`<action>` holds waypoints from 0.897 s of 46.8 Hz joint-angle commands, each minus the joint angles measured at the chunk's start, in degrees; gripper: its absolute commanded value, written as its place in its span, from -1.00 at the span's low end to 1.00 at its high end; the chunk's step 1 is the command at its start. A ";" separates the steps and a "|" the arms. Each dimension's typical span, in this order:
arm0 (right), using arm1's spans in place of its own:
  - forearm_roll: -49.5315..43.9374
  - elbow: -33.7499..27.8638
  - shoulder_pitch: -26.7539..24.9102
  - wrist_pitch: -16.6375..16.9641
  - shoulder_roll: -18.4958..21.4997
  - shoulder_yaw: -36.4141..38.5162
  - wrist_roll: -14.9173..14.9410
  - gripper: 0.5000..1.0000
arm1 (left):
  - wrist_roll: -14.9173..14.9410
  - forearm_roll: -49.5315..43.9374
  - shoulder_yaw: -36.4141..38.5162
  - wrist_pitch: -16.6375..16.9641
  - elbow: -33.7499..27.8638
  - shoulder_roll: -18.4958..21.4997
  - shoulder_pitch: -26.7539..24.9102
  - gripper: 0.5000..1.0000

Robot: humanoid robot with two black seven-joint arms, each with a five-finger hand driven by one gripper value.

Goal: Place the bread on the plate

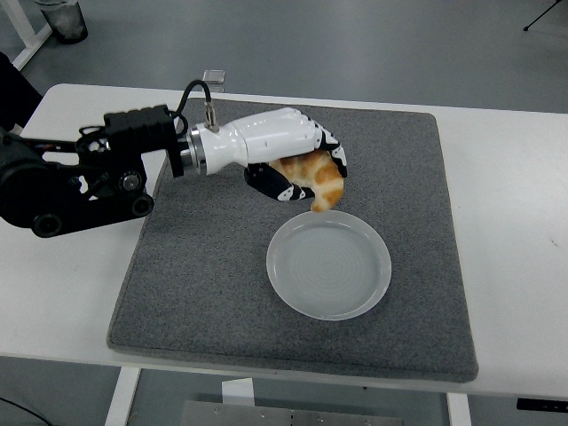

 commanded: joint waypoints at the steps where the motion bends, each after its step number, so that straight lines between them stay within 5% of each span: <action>1: 0.00 0.00 -0.01 -0.01 0.00 0.00 0.00 0.81 | -0.01 0.82 0.03 1.50 0.34 -1.95 2.86 -1.00; 42: 0.00 0.00 -0.01 -0.01 0.00 0.00 0.00 0.81 | -0.10 1.00 0.12 2.38 10.62 -12.85 12.35 -1.00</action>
